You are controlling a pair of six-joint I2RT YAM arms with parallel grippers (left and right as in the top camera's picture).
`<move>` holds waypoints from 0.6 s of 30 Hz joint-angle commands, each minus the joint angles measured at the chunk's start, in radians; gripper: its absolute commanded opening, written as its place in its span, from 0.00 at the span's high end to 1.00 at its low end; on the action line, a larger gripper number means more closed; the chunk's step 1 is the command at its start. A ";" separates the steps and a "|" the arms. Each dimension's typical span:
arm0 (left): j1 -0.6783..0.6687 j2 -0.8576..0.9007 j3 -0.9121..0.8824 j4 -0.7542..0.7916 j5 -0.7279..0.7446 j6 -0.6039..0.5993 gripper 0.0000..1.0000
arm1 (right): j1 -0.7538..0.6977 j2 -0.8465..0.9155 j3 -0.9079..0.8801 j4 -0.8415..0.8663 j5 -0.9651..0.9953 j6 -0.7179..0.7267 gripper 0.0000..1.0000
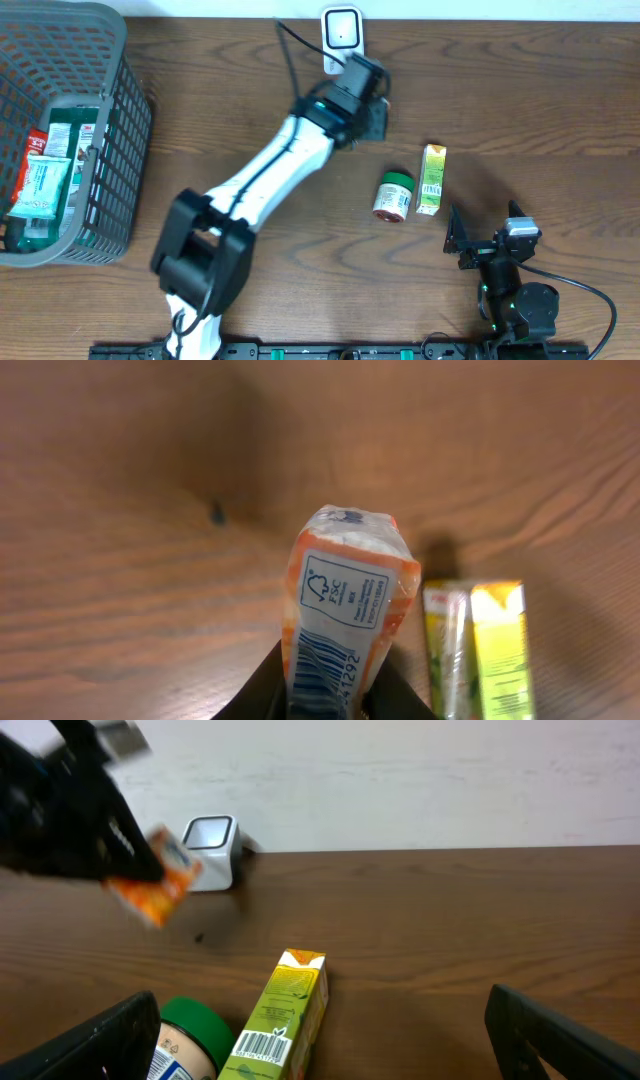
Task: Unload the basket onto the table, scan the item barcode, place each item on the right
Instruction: 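Carry the orange box to the white scanner, barcode facing it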
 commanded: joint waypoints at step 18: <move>-0.134 0.112 0.318 -0.289 -0.264 0.069 0.80 | 0.006 -0.003 -0.001 -0.004 -0.004 0.013 0.01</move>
